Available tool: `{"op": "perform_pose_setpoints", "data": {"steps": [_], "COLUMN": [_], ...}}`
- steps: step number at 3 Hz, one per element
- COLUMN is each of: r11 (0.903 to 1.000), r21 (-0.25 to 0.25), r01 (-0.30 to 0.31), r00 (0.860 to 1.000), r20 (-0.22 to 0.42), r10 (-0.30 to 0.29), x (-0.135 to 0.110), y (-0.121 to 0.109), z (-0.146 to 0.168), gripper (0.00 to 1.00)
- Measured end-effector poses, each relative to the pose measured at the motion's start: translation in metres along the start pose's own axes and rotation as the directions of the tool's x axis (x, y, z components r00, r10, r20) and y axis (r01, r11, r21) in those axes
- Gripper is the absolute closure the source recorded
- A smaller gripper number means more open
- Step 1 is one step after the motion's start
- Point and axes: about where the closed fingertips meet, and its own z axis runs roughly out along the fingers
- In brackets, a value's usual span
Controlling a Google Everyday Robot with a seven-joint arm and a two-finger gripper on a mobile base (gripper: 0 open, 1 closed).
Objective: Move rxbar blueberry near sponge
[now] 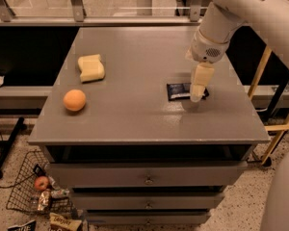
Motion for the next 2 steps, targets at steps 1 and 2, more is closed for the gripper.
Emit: {"op": "perform_pose_setpoints", "data": {"steps": [1, 2], "r11": [0.9993, 0.9987], "r21": [-0.032, -0.046], "r01": [-0.019, -0.019], "r00": [0.999, 0.999], "r20": [-0.028, -0.030], "r10": [0.018, 0.018], "x": [0.005, 0.005], "y": [0.001, 0.001], "z": [0.019, 0.029], "gripper": [0.02, 0.24]}}
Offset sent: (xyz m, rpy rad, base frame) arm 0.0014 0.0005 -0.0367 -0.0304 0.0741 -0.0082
